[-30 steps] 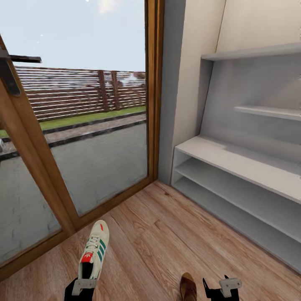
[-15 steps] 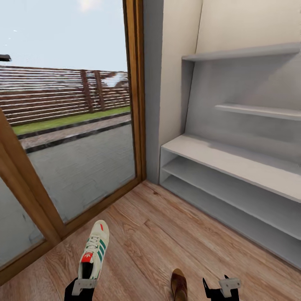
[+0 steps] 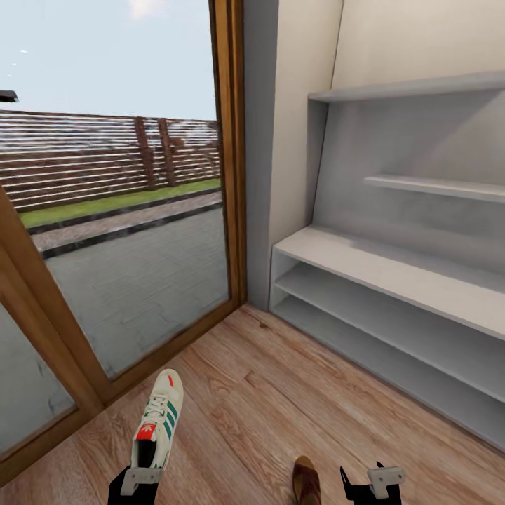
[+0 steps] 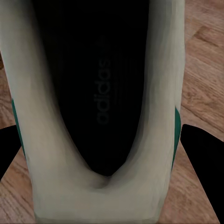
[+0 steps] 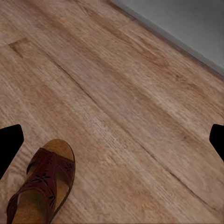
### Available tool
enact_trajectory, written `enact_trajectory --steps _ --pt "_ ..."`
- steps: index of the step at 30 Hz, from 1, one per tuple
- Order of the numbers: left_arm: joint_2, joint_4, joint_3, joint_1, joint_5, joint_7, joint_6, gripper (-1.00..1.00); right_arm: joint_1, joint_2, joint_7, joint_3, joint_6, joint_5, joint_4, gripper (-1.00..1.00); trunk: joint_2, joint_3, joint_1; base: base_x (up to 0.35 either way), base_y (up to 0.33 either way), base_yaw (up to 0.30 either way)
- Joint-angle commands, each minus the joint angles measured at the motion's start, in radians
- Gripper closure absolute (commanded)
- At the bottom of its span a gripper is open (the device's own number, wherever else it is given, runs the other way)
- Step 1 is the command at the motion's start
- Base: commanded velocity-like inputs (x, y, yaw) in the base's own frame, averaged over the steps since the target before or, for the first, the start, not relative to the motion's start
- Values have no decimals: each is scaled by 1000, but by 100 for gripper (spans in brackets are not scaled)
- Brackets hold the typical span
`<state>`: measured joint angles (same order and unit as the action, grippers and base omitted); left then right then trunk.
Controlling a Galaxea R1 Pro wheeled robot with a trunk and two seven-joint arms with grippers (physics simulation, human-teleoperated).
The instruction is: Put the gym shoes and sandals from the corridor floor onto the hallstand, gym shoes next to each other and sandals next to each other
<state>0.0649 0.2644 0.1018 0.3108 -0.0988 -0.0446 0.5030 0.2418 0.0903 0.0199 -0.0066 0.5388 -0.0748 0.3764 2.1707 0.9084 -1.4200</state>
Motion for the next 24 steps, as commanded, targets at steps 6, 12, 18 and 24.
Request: enact_trajectory --steps 6,12,18,24 --pt "0 -2 9 1 -10 -4 3 100 1 0 0 -1 3 -7 -1 -100 0 1 0 10 12 0" --pt "0 -2 9 1 -10 -4 3 100 1 0 0 -1 3 -7 -1 -100 0 1 0 1 2 -1" --pt "0 -3 9 1 -10 -4 3 100 1 0 0 -1 3 -7 -1 -100 0 0 0 0 0 -63" --pt "0 -4 9 1 -10 -4 3 100 1 0 0 -1 3 -7 -1 -100 0 -2 0 0 0 -94"
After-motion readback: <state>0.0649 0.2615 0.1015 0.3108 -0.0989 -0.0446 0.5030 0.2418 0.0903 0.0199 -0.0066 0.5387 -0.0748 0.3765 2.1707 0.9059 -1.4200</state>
